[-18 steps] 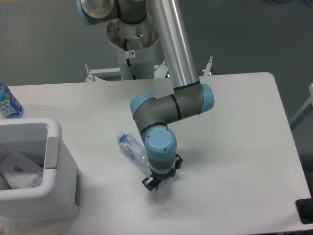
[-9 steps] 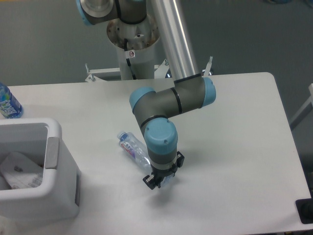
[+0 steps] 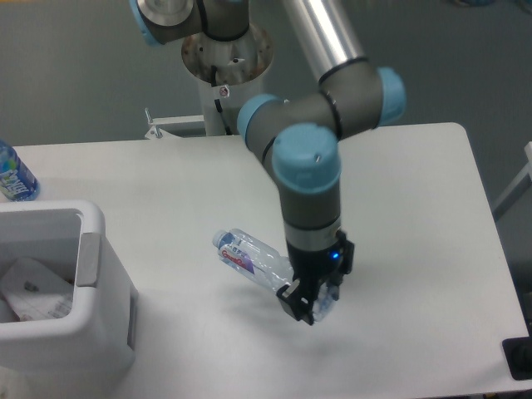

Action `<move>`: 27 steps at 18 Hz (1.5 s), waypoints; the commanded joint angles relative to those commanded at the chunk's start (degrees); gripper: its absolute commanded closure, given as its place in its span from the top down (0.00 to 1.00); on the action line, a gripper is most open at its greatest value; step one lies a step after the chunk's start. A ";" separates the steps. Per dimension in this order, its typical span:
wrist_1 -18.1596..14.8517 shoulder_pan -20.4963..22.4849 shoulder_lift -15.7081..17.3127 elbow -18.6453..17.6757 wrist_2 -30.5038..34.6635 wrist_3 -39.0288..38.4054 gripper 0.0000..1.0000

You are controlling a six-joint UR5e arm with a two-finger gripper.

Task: Place the trash in the trash can
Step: 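Carry the bottle over the trash bin and lower it inside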

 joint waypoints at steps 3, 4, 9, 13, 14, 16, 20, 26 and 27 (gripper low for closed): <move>4.55 -0.61 1.32 2.82 0.09 0.44 0.61; 6.23 -1.49 1.67 3.52 0.17 0.53 0.61; 8.09 -4.92 3.52 6.51 0.26 0.88 0.62; 8.18 -8.69 6.15 6.78 0.35 0.97 0.61; 8.18 -9.57 6.51 6.78 0.35 1.06 0.62; 8.18 -11.50 6.86 6.78 0.35 1.40 0.62; 8.26 -15.81 6.51 6.61 0.35 3.60 0.62; 11.42 -21.35 4.32 6.61 0.35 6.24 0.62; 11.60 -21.97 3.88 6.52 0.35 6.42 0.62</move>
